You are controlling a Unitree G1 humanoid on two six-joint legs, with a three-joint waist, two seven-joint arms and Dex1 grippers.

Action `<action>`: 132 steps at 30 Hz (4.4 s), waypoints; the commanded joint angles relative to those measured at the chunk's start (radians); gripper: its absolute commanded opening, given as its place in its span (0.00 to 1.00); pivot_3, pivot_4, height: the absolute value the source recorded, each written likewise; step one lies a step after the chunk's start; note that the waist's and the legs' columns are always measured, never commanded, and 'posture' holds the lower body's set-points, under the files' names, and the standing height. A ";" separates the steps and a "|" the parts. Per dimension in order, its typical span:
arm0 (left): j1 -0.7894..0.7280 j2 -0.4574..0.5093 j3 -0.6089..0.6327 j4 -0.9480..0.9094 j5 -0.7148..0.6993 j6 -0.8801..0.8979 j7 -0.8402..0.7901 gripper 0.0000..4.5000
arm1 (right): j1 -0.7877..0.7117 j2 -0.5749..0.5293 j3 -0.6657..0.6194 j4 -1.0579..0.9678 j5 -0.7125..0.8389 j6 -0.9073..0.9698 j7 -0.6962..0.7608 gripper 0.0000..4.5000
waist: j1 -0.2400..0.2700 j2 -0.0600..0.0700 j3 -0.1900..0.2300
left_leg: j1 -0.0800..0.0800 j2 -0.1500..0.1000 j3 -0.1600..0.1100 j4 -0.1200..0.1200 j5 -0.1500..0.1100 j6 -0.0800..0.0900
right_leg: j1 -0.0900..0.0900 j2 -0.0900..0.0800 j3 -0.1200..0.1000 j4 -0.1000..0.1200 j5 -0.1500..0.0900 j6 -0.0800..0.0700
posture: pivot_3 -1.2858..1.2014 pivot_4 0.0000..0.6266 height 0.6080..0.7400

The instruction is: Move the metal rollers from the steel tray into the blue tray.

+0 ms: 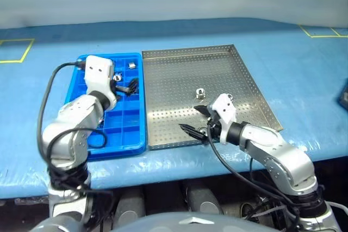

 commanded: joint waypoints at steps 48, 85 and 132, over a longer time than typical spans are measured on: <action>-0.321 -0.202 -0.264 0.976 0.202 -0.432 -0.077 0.42 | 0.107 0.075 -0.027 -0.148 0.006 -0.012 -0.149 1.00 | -0.252 0.001 0.000 | 0.002 -0.002 0.001 -0.009 0.000 0.000 | 0.000 -0.001 0.003 -0.001 -0.001 0.003 | 0.38 0.24 1.00; 0.523 -0.087 0.334 -0.559 -0.074 0.061 0.153 0.38 | -0.398 0.245 0.397 0.295 -0.063 -0.197 0.291 1.00 | 0.104 0.000 0.001 | 0.002 -0.001 -0.003 -0.005 0.001 -0.002 | 0.001 -0.001 -0.002 0.000 -0.001 0.000 | 0.59 0.24 1.00; 0.527 -0.015 -0.265 -0.228 -0.004 -0.608 -0.078 0.99 | -0.115 0.222 -0.075 0.189 -0.208 -0.002 -0.300 1.00 | -0.029 0.000 0.000 | 0.002 0.000 0.000 -0.006 0.002 -0.004 | -0.001 0.000 0.001 0.000 -0.004 -0.007 | 0.45 0.24 1.00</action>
